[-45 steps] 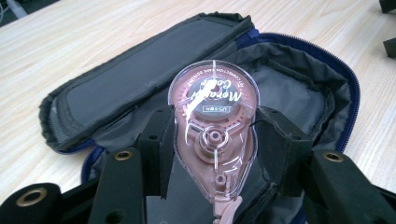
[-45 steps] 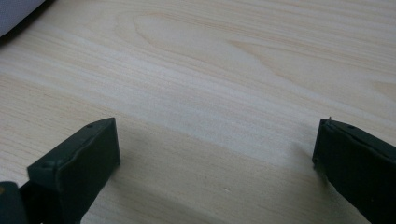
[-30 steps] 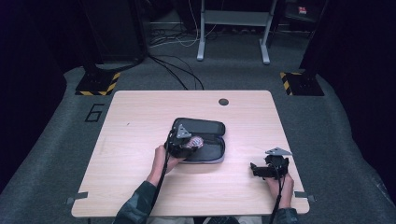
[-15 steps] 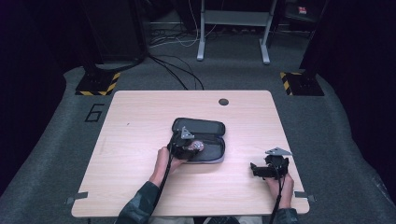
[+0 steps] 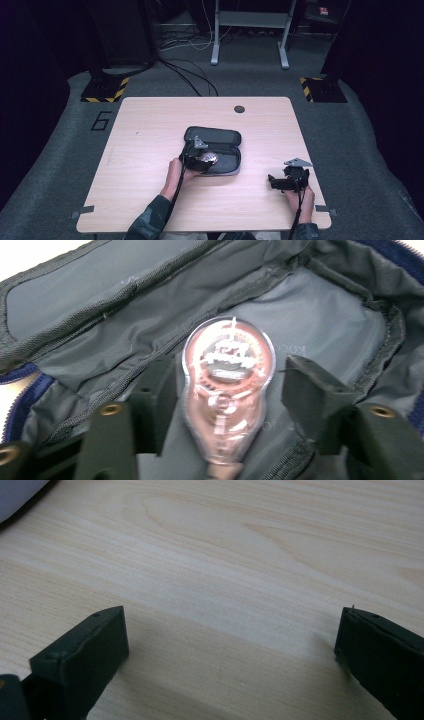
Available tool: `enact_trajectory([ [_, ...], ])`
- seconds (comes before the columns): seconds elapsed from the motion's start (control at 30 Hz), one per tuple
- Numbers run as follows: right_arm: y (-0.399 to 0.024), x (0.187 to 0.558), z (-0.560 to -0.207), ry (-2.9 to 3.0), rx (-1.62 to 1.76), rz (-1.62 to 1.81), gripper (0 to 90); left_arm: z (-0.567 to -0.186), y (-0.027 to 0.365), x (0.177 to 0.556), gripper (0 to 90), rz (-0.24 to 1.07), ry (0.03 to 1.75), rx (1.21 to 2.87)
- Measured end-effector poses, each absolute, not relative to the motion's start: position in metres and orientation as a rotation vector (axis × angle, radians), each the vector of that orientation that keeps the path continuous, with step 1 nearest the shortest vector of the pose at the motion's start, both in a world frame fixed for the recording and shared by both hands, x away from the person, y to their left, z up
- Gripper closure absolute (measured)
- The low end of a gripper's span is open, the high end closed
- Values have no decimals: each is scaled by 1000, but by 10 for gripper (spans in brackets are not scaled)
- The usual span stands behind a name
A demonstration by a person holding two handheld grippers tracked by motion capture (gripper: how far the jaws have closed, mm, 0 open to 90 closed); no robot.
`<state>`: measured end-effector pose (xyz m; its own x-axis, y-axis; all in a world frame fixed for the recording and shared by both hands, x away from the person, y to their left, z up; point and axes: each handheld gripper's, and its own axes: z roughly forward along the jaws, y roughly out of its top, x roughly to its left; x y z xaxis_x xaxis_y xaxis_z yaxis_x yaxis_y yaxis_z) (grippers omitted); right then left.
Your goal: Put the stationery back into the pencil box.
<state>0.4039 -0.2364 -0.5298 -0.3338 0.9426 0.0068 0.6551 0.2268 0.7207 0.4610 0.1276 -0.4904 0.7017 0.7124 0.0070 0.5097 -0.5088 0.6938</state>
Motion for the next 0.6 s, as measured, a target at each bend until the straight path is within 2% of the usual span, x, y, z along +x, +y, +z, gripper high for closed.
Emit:
enact_trajectory([
  [0.07, -236, 404, -530, 2072, 1469, 888, 3, -488, 129, 459, 293, 383, 924, 2209],
  [0.27, -236, 404, -530, 2072, 1469, 889, 3, -478, 139, 452, 202, 386, 890, 2195],
  [0.43, -236, 404, -530, 2071, 1470, 887, 3, -471, 149, 441, 157, 391, 891, 2165],
  [0.6, -236, 404, -530, 2071, 1471, 888, 3, -463, 161, 429, 151, 441, 891, 2185],
])
